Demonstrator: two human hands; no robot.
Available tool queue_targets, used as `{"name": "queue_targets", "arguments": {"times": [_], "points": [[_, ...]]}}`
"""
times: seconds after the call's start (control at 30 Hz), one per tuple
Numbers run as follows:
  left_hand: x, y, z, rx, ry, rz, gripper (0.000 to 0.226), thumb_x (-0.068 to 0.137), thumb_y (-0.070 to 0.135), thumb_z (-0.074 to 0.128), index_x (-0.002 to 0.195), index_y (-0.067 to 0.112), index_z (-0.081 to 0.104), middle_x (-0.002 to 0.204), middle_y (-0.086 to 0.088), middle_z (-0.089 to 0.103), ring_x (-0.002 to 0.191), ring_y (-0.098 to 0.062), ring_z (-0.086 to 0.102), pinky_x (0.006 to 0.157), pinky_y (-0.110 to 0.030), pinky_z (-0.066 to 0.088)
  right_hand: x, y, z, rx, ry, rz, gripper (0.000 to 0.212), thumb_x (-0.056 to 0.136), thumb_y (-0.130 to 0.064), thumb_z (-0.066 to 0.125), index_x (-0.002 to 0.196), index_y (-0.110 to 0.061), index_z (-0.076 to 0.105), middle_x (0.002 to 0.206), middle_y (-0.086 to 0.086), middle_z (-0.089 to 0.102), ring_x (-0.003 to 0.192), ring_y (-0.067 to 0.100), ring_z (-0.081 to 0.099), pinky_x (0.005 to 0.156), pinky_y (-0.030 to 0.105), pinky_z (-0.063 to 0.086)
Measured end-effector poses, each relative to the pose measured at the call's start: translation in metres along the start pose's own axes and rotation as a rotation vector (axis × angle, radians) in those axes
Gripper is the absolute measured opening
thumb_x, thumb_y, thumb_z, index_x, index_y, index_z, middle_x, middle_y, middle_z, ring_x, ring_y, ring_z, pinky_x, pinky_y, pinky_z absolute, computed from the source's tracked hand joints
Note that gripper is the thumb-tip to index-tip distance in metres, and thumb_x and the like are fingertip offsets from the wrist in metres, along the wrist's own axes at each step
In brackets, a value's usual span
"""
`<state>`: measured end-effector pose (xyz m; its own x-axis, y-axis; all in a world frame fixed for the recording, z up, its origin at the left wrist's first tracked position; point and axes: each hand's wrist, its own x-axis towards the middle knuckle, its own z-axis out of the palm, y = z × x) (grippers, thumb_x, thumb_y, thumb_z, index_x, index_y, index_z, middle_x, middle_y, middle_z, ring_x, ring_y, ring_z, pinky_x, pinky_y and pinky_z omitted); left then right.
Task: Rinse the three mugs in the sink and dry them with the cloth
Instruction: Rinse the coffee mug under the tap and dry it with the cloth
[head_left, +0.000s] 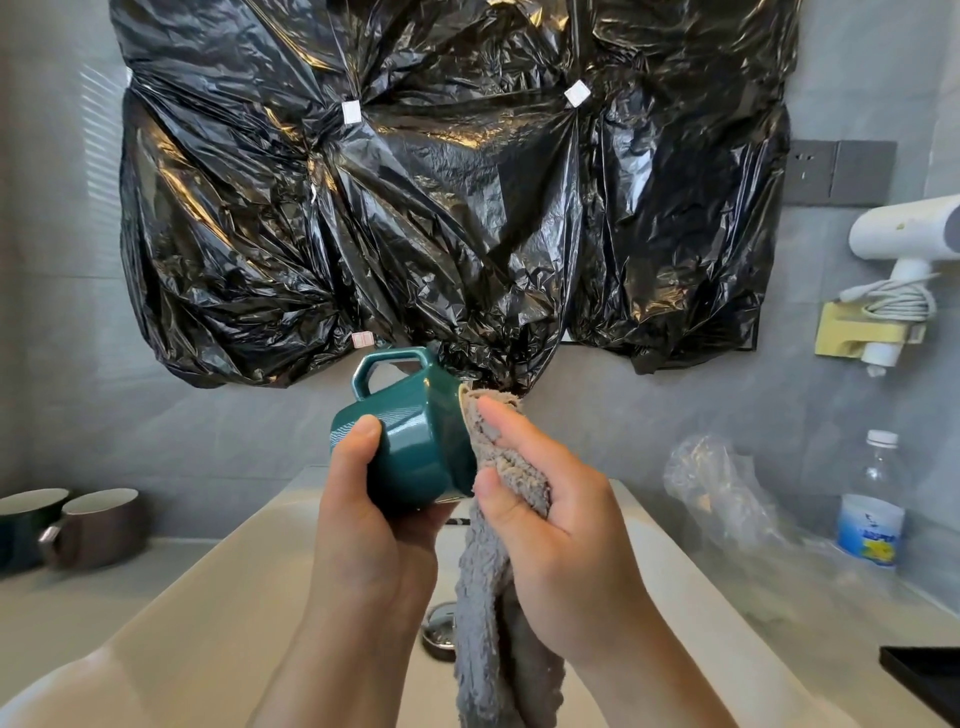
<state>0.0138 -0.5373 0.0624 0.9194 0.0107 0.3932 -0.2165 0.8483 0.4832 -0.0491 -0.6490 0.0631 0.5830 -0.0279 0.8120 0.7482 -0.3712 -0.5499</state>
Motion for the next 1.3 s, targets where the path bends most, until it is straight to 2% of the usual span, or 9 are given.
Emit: {"name": "queue_targets", "arguments": {"times": [0.13,0.33,0.57,0.73,0.8,0.93,1.07,1.17,1.3], "points": [[-0.003,-0.002,0.002,0.069,-0.019,0.001,0.024,0.086,0.032,0.061,0.08,0.027,0.083,0.089,-0.002,0.079,0.078,-0.017,0.077,0.057,-0.03,0.06,0.002,0.001,-0.006,0.031,0.0,0.038,0.047,0.091,-0.029,0.054,0.131,-0.051,0.043,0.125,-0.056,0.042,0.125,-0.024,0.041,0.095,-0.003,0.032],[0.001,0.0,0.0,0.072,0.054,-0.012,0.021,0.077,0.036,0.065,0.077,0.025,0.082,0.09,-0.004,0.078,0.079,-0.019,0.075,0.058,-0.032,0.06,-0.001,0.005,-0.005,0.055,-0.053,0.048,0.05,0.092,-0.027,0.056,0.142,-0.025,0.053,0.129,-0.043,0.05,0.124,-0.021,0.045,0.093,-0.003,0.034],[-0.003,-0.005,0.001,0.185,-0.027,0.005,0.021,0.074,0.034,0.065,0.085,0.027,0.082,0.088,-0.004,0.078,0.075,-0.017,0.074,0.052,-0.028,0.057,0.003,0.012,-0.012,0.142,0.02,0.118,0.049,0.09,-0.036,0.054,0.136,-0.05,0.044,0.134,-0.047,0.045,0.131,-0.021,0.037,0.11,0.012,0.034],[0.002,-0.002,-0.003,0.099,0.024,0.01,0.028,0.074,0.035,0.065,0.092,0.019,0.081,0.095,-0.006,0.078,0.081,-0.018,0.075,0.056,-0.027,0.058,0.001,0.007,0.002,0.157,-0.064,0.093,0.041,0.095,-0.031,0.054,0.127,-0.055,0.044,0.126,-0.051,0.048,0.125,-0.023,0.042,0.1,0.002,0.035],[0.0,-0.005,-0.003,0.17,-0.005,0.011,0.026,0.072,0.036,0.068,0.09,0.022,0.081,0.092,-0.005,0.078,0.078,-0.017,0.074,0.055,-0.027,0.058,0.003,0.009,-0.003,0.191,-0.021,0.119,0.04,0.092,-0.034,0.054,0.125,-0.055,0.047,0.129,-0.05,0.048,0.128,-0.02,0.041,0.106,0.008,0.035],[-0.006,-0.009,0.002,0.259,-0.064,0.043,0.057,0.065,0.041,0.072,0.112,0.01,0.073,0.104,-0.016,0.075,0.089,-0.026,0.073,0.067,-0.035,0.061,0.005,0.012,-0.015,0.271,0.07,0.162,0.037,0.088,-0.029,0.055,0.119,-0.049,0.056,0.121,-0.046,0.057,0.123,-0.017,0.049,0.095,0.003,0.04],[-0.001,-0.008,-0.004,0.197,0.025,0.05,0.047,0.072,0.035,0.069,0.113,0.014,0.073,0.107,-0.013,0.076,0.093,-0.025,0.072,0.068,-0.033,0.059,0.003,0.011,-0.005,0.269,0.017,0.186,0.035,0.088,-0.033,0.056,0.118,-0.051,0.056,0.121,-0.045,0.057,0.118,-0.02,0.051,0.088,-0.001,0.041],[-0.002,-0.009,-0.005,0.186,0.017,0.043,0.059,0.065,0.039,0.073,0.118,0.013,0.07,0.112,-0.014,0.075,0.094,-0.025,0.072,0.071,-0.035,0.058,0.004,0.008,-0.006,0.271,0.028,0.193,0.039,0.087,-0.034,0.057,0.123,-0.049,0.056,0.126,-0.042,0.056,0.122,-0.018,0.049,0.097,0.003,0.04],[-0.006,-0.011,-0.001,0.274,-0.145,0.018,0.055,0.063,0.041,0.072,0.11,0.011,0.073,0.097,-0.014,0.075,0.08,-0.022,0.072,0.057,-0.028,0.056,0.005,0.014,-0.011,0.34,0.15,0.199,0.05,0.084,-0.035,0.057,0.134,-0.04,0.055,0.131,-0.033,0.058,0.123,-0.013,0.052,0.103,0.012,0.043]]}}
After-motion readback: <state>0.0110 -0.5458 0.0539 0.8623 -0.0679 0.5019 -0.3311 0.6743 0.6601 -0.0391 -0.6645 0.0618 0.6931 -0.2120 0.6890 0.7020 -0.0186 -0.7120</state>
